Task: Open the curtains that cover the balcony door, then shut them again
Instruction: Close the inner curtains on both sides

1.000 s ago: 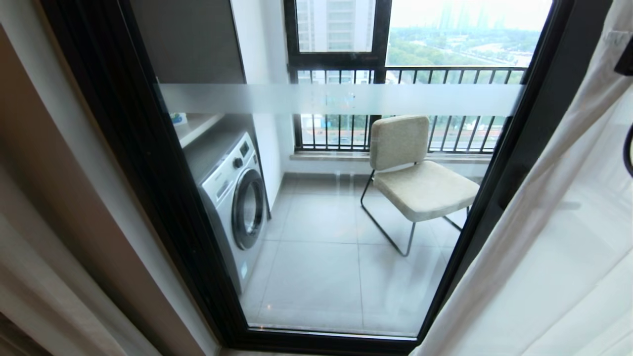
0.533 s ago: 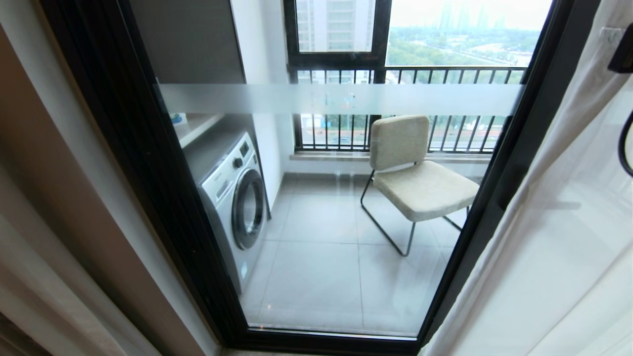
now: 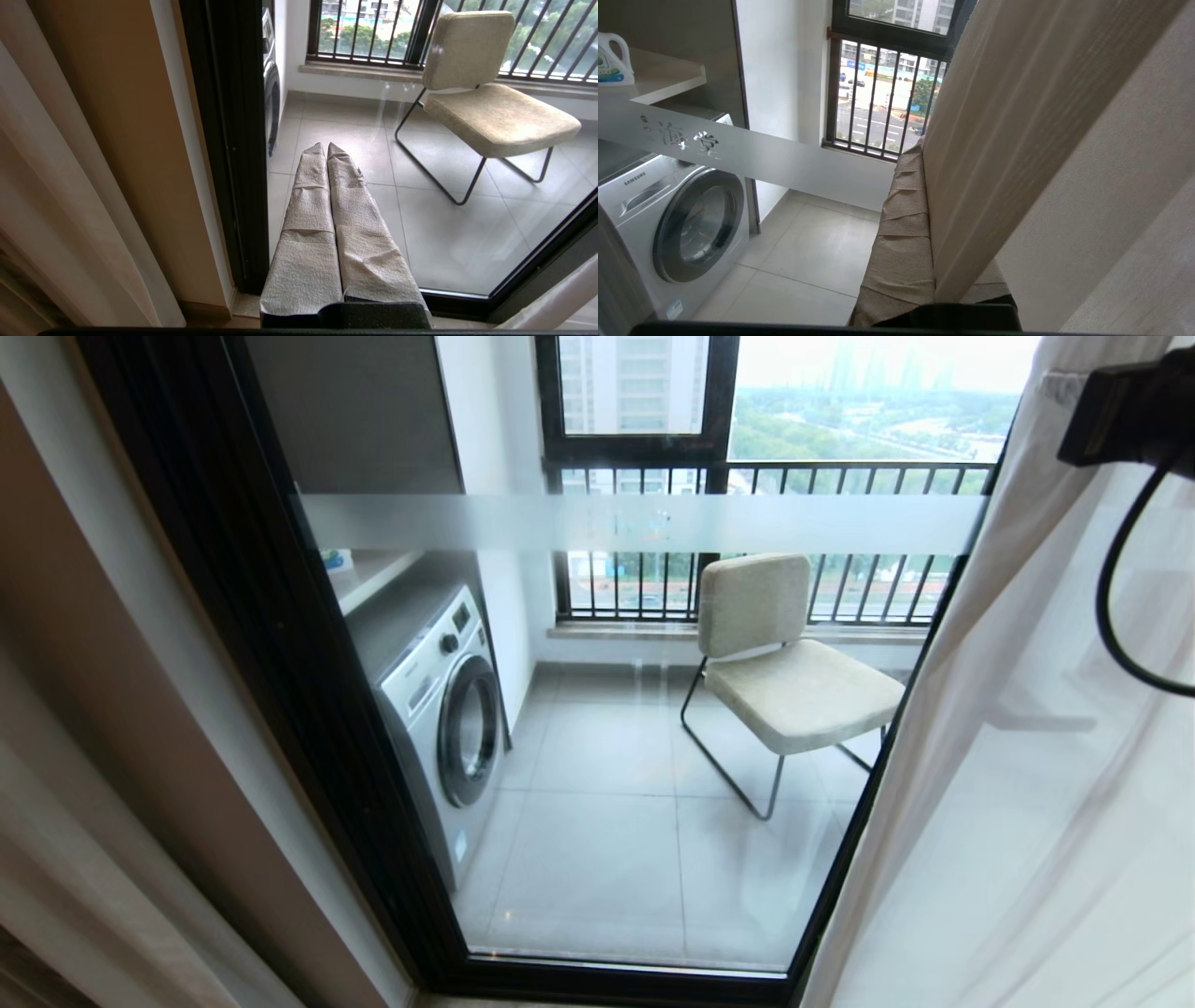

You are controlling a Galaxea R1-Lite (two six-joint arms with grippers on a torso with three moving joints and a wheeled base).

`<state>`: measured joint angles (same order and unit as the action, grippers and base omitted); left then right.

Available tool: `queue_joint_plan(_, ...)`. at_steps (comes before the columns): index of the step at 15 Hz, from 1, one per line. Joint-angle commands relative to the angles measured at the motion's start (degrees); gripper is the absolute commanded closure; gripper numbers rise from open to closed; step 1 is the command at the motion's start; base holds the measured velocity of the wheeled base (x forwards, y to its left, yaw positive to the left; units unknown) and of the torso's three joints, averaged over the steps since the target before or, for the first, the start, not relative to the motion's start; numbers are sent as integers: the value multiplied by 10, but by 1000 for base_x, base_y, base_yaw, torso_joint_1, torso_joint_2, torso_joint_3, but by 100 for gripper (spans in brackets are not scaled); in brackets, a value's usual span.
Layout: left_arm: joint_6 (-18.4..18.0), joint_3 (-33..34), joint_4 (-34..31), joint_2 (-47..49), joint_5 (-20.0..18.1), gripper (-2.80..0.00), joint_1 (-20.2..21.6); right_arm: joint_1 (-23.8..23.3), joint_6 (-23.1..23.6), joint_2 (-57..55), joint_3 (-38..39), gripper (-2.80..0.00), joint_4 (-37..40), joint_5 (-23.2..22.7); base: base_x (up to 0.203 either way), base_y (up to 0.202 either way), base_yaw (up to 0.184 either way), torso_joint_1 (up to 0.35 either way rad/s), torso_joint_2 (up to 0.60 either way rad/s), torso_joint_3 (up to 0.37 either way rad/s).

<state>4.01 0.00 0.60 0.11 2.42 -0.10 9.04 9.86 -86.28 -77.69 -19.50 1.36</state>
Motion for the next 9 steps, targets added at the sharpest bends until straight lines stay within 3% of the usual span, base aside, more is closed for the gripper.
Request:
queue_joint_plan(1, 0, 0, 0, 0, 0, 0, 0, 57, 10, -14, -9, 0, -1, 25, 0, 0, 0, 0, 0, 0)
queue_joint_plan(6, 0, 0, 0, 0, 0, 0, 0, 172, 31, -64, -57, 0, -2, 88, 0, 0, 0, 0, 0, 0)
queue_joint_plan(9, 0, 0, 0, 0, 0, 0, 0, 220, 46, -81, -67, 0, -3, 99, 0, 0, 0, 0, 0, 0)
